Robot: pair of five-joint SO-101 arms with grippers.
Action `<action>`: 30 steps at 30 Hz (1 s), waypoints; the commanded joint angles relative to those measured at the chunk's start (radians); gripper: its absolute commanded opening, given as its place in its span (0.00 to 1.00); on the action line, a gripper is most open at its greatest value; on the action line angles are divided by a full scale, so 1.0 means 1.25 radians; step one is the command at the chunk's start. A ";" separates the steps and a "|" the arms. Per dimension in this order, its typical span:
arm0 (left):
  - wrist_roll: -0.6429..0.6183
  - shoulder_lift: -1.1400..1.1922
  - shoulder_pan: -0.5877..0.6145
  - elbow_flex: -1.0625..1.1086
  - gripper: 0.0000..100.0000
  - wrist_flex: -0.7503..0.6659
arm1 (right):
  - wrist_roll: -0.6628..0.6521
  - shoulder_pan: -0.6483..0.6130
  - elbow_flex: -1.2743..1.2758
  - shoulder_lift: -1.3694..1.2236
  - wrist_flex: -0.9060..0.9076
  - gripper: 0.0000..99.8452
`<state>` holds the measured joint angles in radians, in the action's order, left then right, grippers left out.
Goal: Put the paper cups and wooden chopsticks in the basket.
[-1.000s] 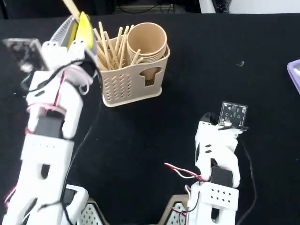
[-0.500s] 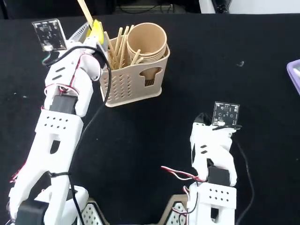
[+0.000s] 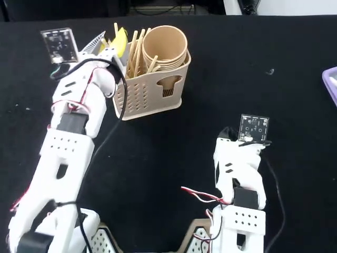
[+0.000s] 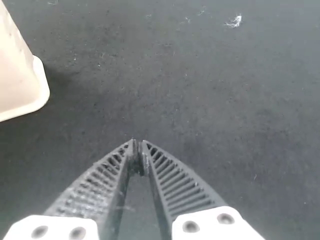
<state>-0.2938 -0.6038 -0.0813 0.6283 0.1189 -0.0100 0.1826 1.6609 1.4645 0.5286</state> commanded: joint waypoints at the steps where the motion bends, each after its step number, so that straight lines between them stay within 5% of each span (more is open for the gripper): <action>1: -0.001 -0.176 0.006 -0.004 0.15 0.115 | -0.001 -0.007 -0.002 0.012 -0.021 0.01; 8: -0.001 -0.498 0.226 0.123 0.15 0.511 | 0.001 -0.010 -0.004 0.012 -0.021 0.01; 13: 0.131 -0.749 0.439 0.295 0.03 0.606 | 0.004 -0.047 0.001 0.012 -0.041 0.01; 19: 0.395 -0.993 0.446 0.517 0.03 0.668 | -0.001 -0.070 0.029 0.012 -0.126 0.02; 30: 0.409 -0.978 0.346 0.738 0.03 0.722 | 0.005 -0.070 0.029 0.012 0.234 0.02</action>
<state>0.2094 -1.8267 0.4173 1.4523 1.0165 -0.0084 0.1028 1.6978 1.4645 0.6590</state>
